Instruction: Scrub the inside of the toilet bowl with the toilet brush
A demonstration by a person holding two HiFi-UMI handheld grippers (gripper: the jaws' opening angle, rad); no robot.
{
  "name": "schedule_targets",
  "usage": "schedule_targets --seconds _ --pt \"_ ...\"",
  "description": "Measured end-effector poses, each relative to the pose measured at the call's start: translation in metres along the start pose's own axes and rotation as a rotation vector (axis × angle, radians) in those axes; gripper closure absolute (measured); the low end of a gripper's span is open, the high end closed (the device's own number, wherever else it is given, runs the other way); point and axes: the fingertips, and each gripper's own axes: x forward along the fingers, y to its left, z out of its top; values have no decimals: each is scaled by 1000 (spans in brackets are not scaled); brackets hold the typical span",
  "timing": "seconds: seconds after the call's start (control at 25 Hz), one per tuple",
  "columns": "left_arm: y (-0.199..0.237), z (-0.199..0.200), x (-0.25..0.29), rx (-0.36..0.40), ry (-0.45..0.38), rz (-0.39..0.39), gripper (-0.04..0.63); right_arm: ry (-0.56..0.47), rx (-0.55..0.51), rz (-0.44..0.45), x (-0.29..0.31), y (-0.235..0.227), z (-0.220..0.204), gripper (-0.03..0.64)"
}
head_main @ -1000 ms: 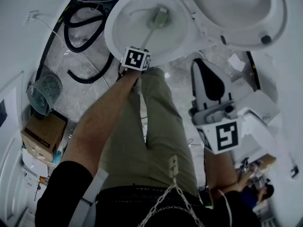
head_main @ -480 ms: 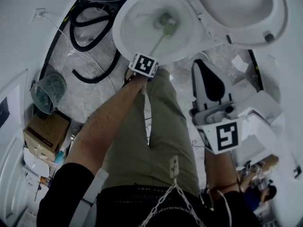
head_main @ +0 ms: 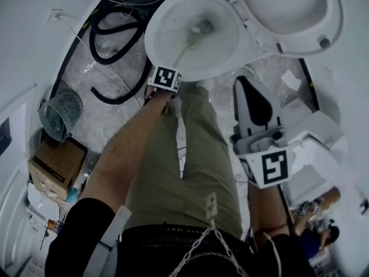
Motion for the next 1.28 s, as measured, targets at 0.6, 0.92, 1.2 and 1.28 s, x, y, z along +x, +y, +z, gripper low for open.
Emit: schedule_targets --seconds 0.6,0.92,1.2,1.28 --pt "-14 -8 -119 146 -418 -104 595 -12 -42 -53 -55 57 22 615" --pt "-53 -66 -267 290 -577 -136 595 6 -67 -88 -83 109 36 615" --pt "-69 -89 -399 348 -760 -23 595 -15 -120 -123 -114 137 70 615" --pt "-79 -95 -433 372 -815 -6 595 -36 -97 -129 -126 145 88 615"
